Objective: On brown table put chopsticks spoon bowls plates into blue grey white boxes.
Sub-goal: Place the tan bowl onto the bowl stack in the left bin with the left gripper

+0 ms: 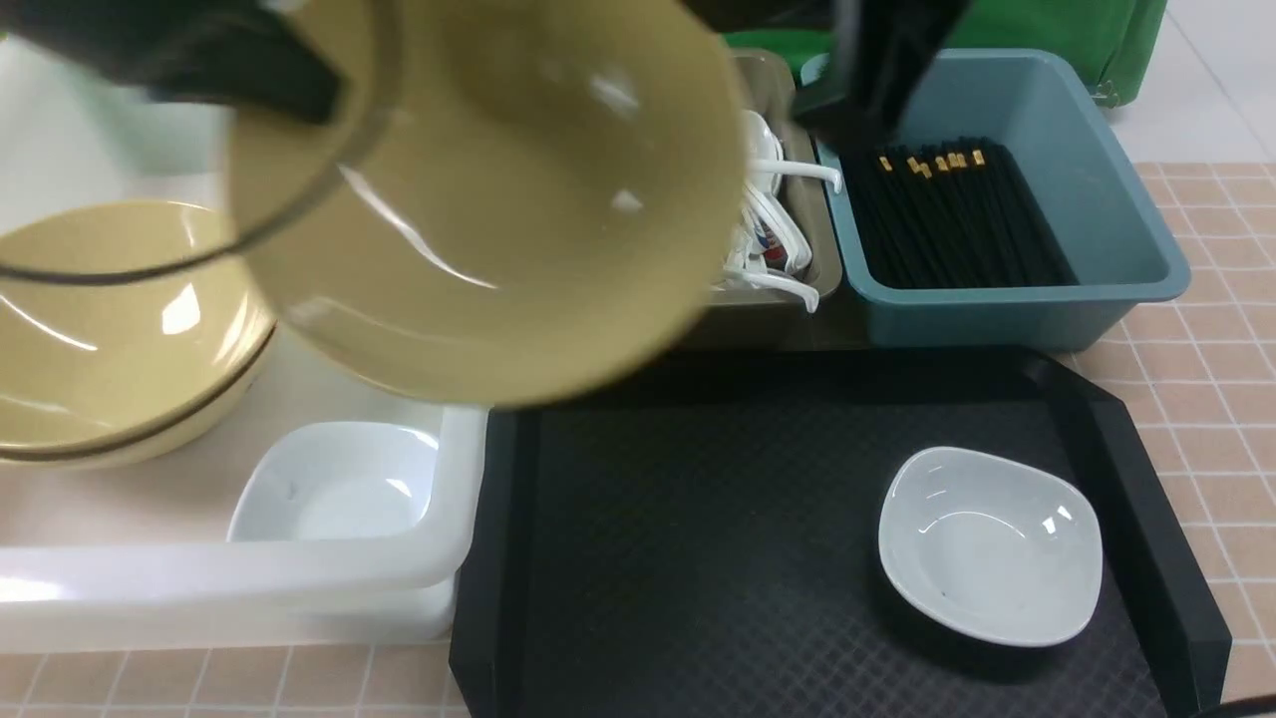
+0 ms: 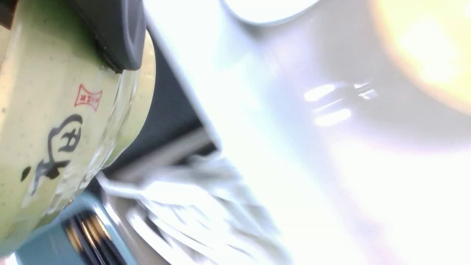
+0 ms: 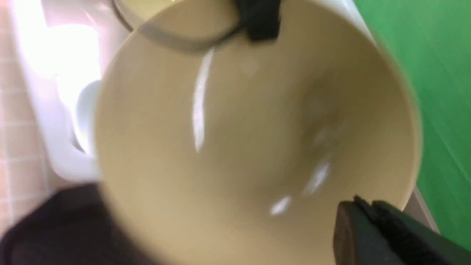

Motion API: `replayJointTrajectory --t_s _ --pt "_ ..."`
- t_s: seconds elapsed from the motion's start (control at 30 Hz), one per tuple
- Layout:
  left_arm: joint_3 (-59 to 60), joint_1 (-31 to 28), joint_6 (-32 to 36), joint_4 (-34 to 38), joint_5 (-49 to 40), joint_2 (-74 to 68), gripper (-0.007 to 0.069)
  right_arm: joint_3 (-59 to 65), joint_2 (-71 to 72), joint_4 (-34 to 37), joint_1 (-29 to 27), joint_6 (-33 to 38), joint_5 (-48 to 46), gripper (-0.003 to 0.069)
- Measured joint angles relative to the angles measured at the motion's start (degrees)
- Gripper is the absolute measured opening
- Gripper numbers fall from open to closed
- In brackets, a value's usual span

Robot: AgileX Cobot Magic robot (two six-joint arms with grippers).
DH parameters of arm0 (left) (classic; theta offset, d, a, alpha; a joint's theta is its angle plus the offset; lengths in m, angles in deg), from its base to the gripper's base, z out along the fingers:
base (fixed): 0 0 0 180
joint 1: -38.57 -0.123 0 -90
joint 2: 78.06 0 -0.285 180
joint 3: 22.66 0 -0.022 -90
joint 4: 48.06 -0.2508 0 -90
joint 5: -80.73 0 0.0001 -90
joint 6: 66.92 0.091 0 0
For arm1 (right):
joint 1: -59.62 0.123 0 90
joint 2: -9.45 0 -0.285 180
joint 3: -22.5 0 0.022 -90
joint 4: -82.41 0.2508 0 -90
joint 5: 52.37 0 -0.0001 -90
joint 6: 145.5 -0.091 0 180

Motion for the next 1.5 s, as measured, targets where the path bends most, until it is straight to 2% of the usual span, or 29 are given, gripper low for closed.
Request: replayJointTrajectory --t_s 0.2,0.37,0.53,0.73,0.93,1.03,1.17,1.27,1.3,1.33,1.37,1.4,1.5 --pt "12.42 -20.98 0.46 3.98 11.03 6.91 0.0007 0.00 -2.06 0.07 1.34 0.60 0.33 0.0083" --pt "17.99 -28.93 0.65 3.30 17.99 4.36 0.0007 0.00 -2.37 0.07 1.39 0.66 0.45 0.0083" --pt "18.85 -30.14 2.27 3.42 21.80 -1.67 0.0007 0.00 -2.37 0.07 1.39 0.66 1.23 0.0083" --pt "18.85 -30.14 7.62 4.78 22.69 -8.59 0.0007 0.00 -2.37 -0.17 1.39 0.66 1.43 0.0086" --pt "18.85 -30.14 10.92 5.40 23.14 -10.98 0.0007 0.00 -2.41 -0.32 1.39 0.70 1.37 0.0090" --pt "18.85 -30.14 12.26 5.72 23.41 -10.98 0.0033 0.00 -2.64 -0.37 1.39 0.78 1.36 0.0095" --pt "18.07 -30.14 12.61 4.83 22.70 -11.04 0.0116 0.00 -3.06 -0.37 1.39 0.80 1.19 0.0097" --pt "14.00 -30.14 12.66 2.23 19.06 -11.10 0.0273 0.00 -3.06 -0.49 1.39 0.80 0.65 0.0098" --pt "13.69 -30.14 12.66 2.10 19.06 -11.10 0.0281 0.00 -3.06 -0.58 1.39 0.80 0.65 0.0098" --pt "11.21 -30.14 12.38 1.14 16.56 -11.15 0.0344 0.00 -3.06 -1.01 1.39 0.80 0.43 0.0098" --pt "10.79 -30.14 12.41 1.03 16.21 -11.15 0.0344 0.00 -3.06 -1.13 1.39 0.80 0.36 0.0098" --pt "6.79 -30.14 10.89 -0.02 12.39 -11.15 0.0396 0.00 -3.06 -1.77 1.39 0.67 0.01 0.0099" --pt "1.33 -30.14 7.84 -1.32 7.53 -11.02 0.0414 0.00 -3.06 -3.45 1.39 -0.75 -0.26 0.0099"
